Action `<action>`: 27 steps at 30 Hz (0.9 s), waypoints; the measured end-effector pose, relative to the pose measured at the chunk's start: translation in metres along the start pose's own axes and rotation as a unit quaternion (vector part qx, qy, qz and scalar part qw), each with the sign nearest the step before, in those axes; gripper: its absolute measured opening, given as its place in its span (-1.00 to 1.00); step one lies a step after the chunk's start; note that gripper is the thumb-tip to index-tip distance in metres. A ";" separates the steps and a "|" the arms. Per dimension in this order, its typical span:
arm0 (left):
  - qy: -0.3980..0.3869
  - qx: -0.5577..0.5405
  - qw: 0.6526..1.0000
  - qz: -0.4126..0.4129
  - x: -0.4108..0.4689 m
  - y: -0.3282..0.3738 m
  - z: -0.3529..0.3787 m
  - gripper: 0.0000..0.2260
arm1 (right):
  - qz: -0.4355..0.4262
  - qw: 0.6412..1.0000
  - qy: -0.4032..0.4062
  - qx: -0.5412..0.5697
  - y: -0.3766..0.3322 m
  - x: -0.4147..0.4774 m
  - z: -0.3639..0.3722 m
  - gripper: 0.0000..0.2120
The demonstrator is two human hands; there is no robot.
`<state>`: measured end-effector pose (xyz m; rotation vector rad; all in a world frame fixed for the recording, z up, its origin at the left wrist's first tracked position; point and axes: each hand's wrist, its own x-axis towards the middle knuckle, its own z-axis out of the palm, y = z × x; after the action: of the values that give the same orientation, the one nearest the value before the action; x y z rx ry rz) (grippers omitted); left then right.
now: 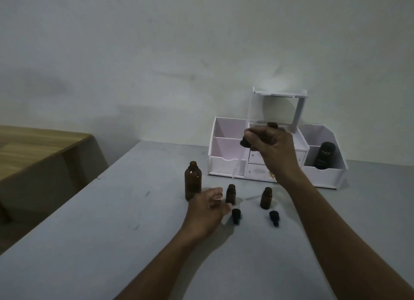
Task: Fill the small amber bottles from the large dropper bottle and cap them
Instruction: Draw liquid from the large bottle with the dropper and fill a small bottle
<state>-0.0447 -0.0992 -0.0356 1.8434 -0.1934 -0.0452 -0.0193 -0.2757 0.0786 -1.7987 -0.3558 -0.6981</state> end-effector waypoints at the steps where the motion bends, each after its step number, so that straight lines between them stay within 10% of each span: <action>1: 0.007 0.001 1.000 0.003 0.004 -0.001 0.001 -0.51 | 0.004 1.000 0.000 -0.001 0.003 -0.001 -0.001 -0.90; 27: 0.017 0.052 0.997 0.059 0.035 -0.009 -0.001 -0.69 | 0.016 0.998 -0.034 -0.048 0.026 -0.004 0.009 -0.89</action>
<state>-0.0089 -0.1012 -0.0414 1.9326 -0.2841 0.0802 -0.0053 -0.2760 0.0541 -1.9184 -0.3434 -0.6428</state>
